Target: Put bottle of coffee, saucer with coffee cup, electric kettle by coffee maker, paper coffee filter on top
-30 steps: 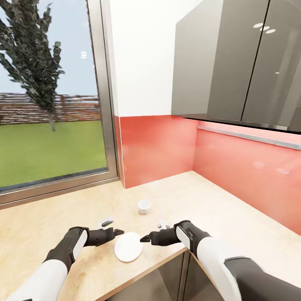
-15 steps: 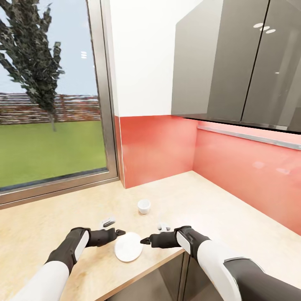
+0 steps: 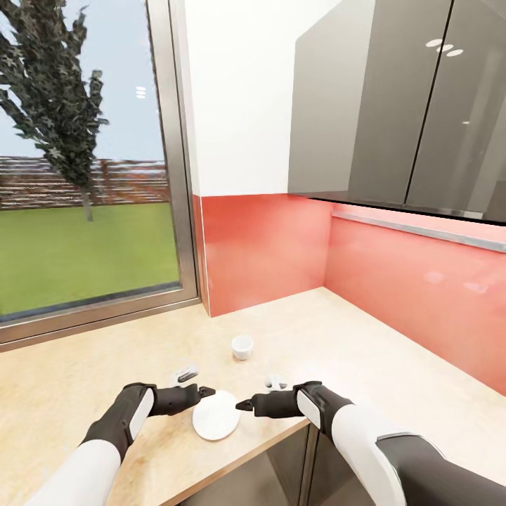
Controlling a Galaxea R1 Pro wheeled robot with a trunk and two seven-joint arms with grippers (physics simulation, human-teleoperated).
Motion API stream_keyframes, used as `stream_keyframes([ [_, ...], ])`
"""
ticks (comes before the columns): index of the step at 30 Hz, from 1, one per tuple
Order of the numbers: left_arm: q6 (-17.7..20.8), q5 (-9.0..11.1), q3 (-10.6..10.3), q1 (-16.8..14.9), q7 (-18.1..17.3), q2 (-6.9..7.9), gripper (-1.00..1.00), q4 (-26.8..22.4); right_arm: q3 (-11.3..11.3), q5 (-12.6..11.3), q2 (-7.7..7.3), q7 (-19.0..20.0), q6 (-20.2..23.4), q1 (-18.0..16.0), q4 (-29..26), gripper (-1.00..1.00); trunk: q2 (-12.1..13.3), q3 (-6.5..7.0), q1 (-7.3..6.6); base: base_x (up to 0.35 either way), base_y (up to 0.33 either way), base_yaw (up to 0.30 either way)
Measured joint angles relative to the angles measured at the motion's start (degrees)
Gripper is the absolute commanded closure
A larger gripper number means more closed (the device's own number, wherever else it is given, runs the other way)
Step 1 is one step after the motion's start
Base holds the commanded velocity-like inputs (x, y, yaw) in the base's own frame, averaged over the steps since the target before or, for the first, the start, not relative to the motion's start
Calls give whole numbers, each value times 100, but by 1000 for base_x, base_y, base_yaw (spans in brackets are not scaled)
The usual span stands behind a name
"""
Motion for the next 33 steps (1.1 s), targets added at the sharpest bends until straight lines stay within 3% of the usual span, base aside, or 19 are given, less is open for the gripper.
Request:
stream_keyframes([
  [6,15,27,1,35,-10,-2,-100,-30,11,11,0,-10,-49,57,-65,-100,-1,0,-1,0,0,0],
  [14,16,18,1,46,-7,1,-100,-44,9,5,0,-22,-763,157,119,-100,-1,0,0,0,0,0],
  [25,36,97,18,47,-1,1,-100,477,-37,-9,0,-24,-872,208,114,-100,-1,1,0,0,92,0],
  [33,54,104,17,57,-2,1,-100,458,-40,-11,0,-24,-871,238,74,-100,-2,0,0,0,5,0],
])
